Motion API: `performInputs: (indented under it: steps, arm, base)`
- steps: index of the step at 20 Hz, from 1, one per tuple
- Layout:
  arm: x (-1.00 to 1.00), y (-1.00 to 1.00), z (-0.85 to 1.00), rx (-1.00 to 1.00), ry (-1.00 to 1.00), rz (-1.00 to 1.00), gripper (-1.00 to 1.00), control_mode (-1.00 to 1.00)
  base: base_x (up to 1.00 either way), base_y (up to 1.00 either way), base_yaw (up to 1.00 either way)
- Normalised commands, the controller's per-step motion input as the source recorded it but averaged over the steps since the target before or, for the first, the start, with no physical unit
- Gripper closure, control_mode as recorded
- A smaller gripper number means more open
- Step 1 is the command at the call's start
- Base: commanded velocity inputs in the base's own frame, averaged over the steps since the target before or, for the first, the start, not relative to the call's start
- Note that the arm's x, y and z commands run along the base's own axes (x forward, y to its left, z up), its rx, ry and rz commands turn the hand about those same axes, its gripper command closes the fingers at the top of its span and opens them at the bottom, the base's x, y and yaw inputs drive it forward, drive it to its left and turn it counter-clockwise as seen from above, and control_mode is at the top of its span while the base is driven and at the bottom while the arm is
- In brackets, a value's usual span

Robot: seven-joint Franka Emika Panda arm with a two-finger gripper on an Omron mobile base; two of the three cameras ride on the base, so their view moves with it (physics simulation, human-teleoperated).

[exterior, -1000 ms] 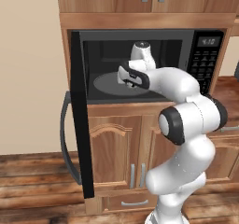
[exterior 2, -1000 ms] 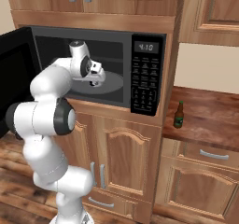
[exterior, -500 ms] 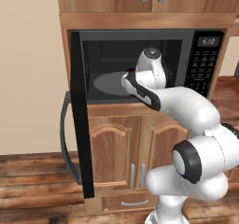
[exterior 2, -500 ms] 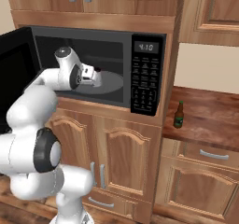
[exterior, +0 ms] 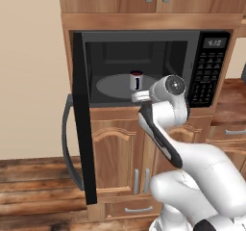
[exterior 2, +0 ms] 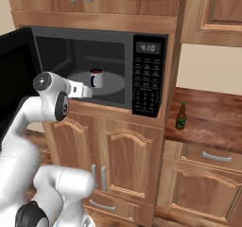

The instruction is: Place the microwavable item in the microwave. Then, close the microwave door and press the start button.

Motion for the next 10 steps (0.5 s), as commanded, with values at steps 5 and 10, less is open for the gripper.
performInputs:
  steps: [5, 10]
  arm:
    - [-1.0, 0.0, 0.38, -0.02, -0.14, 0.0, -1.0, -1.0]
    - [-1.0, 0.0, 0.39, -0.07, -0.12, 0.0, -1.0, -1.0]
  base:
    - [0.0, 0.0, 0.0]
    - [0.0, 0.0, 0.0]
